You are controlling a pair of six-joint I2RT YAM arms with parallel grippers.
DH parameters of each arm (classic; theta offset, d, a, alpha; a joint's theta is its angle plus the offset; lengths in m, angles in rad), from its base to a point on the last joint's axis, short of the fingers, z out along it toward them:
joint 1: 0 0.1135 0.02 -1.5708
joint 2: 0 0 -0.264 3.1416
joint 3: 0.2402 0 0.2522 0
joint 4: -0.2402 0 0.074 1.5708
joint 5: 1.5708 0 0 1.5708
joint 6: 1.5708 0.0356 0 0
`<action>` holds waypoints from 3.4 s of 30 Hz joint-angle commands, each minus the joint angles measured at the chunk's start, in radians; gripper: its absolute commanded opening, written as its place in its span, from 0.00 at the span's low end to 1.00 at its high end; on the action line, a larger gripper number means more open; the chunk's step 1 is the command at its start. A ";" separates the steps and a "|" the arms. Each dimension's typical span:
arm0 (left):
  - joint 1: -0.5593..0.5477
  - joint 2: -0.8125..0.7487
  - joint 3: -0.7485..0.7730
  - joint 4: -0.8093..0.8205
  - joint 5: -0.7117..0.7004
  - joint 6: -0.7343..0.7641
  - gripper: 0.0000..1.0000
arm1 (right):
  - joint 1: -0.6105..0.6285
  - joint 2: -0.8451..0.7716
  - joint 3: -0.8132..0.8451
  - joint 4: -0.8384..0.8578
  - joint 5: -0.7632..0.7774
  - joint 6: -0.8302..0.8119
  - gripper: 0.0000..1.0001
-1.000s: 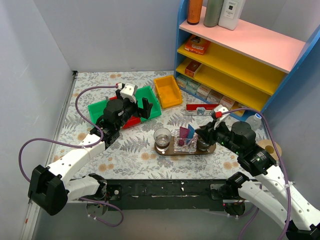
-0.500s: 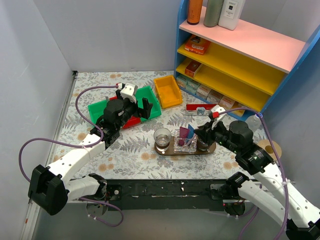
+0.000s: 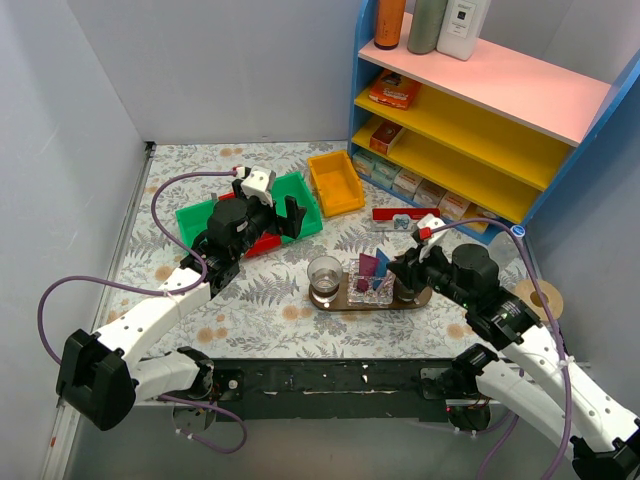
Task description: Prepare toiletry sets of a toothbrush and toothpaste on the tray
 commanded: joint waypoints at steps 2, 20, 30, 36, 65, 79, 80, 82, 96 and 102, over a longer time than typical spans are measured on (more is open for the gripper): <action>0.002 0.002 0.028 0.000 0.005 0.016 0.98 | 0.012 0.001 -0.015 0.075 0.019 -0.026 0.01; 0.002 0.012 0.028 0.000 0.011 0.017 0.98 | 0.066 -0.005 -0.025 0.090 0.079 -0.035 0.01; 0.002 0.010 0.028 0.002 0.011 0.019 0.98 | 0.095 -0.033 -0.068 0.133 0.154 -0.035 0.01; 0.002 0.010 0.026 0.002 0.011 0.020 0.98 | 0.108 -0.037 -0.076 0.135 0.178 -0.066 0.01; 0.002 0.012 0.028 0.000 0.013 0.022 0.98 | 0.138 -0.059 -0.090 0.144 0.214 -0.052 0.41; 0.003 0.015 0.028 -0.001 0.016 0.022 0.98 | 0.138 -0.057 -0.096 0.145 0.220 -0.049 0.45; 0.003 0.015 0.028 -0.001 0.016 0.022 0.98 | 0.138 -0.057 -0.094 0.145 0.221 -0.048 0.46; 0.002 0.015 0.028 -0.001 0.016 0.022 0.98 | 0.138 -0.057 -0.097 0.147 0.223 -0.046 0.47; 0.008 0.033 0.054 -0.038 -0.010 -0.003 0.98 | 0.138 -0.106 -0.039 0.156 0.385 0.090 0.79; 0.134 0.061 0.078 -0.064 0.011 -0.090 0.98 | 0.129 -0.036 0.045 0.092 0.409 0.104 0.82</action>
